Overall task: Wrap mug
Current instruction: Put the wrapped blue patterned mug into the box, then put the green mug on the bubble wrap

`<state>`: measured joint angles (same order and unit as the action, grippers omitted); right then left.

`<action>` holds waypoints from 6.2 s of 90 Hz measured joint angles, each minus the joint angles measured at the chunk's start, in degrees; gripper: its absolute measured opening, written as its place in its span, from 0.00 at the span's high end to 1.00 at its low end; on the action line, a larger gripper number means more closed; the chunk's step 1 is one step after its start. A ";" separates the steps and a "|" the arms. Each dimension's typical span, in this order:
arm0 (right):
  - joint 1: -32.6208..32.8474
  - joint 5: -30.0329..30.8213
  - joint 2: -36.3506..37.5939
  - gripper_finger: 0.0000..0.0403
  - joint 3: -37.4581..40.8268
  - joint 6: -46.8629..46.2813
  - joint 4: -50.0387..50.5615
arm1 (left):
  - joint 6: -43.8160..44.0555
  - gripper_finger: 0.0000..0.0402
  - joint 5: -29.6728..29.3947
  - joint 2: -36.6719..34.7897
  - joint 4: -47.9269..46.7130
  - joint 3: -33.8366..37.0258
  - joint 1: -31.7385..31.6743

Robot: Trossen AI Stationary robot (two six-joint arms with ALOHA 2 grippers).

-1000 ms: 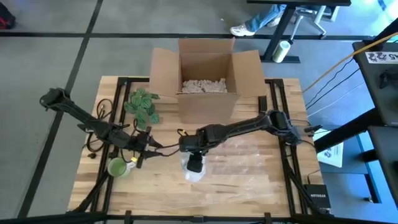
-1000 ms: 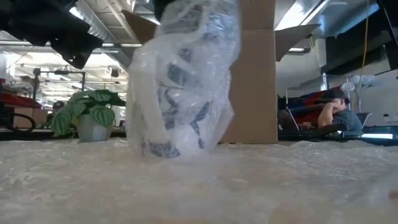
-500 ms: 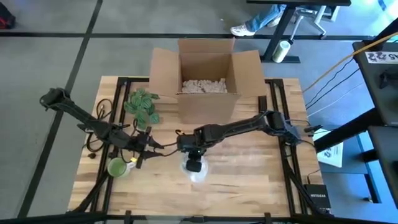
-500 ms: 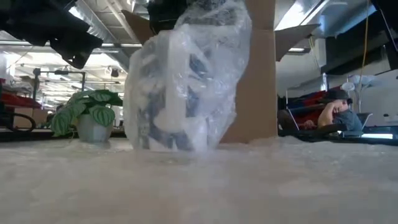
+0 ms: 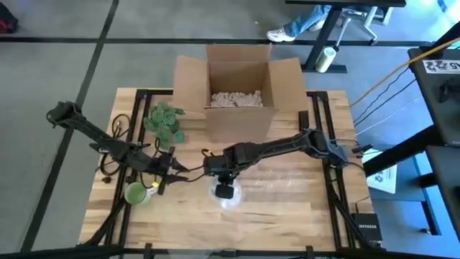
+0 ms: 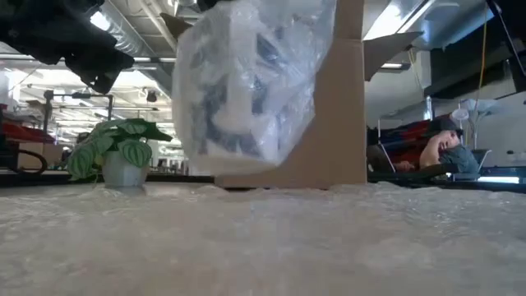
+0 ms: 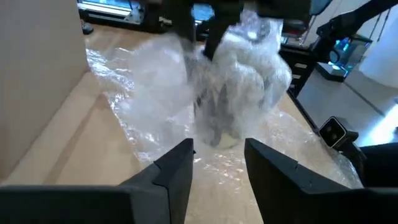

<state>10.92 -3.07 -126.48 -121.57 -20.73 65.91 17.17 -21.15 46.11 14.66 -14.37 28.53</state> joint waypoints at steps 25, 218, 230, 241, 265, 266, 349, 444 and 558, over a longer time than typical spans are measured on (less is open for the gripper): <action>0.00 7.38 1.89 0.99 -12.90 1.04 8.28 | 0.39 0.68 0.00 0.00 -1.11 -0.02 0.00; -37.28 -3.41 17.70 0.99 -13.32 19.34 7.22 | -0.66 0.68 -5.07 0.00 -2.08 -0.02 -0.16; -38.34 -3.62 15.62 0.99 -13.34 20.04 9.78 | -0.66 0.68 -5.07 0.00 -2.09 -0.02 -0.19; -38.85 -3.65 13.39 0.99 -13.34 21.12 11.72 | -0.66 0.68 -5.07 0.00 -2.08 -0.02 -0.20; -39.10 -3.84 7.91 0.99 -13.34 22.56 18.18 | -0.66 0.68 -5.07 0.00 -2.08 -0.02 -0.19; -39.10 -3.84 7.68 0.99 -13.34 22.56 18.35 | -0.66 0.68 -5.07 0.00 -2.08 -0.02 -0.19; -39.15 -7.28 -5.20 0.98 -13.63 25.14 23.54 | -0.56 0.68 -5.07 0.00 -2.49 -0.02 -0.17; -38.10 -8.57 3.67 0.73 -13.27 22.25 23.91 | 1.27 0.68 -5.07 -0.02 -3.81 -0.02 -0.20; -38.42 -12.50 11.12 0.73 -13.34 22.63 24.00 | 1.27 0.68 -5.05 -0.02 -3.79 -0.02 -0.19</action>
<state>-27.51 -15.58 -115.36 -134.91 1.90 89.91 18.44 -26.20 46.09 10.87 -14.39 28.34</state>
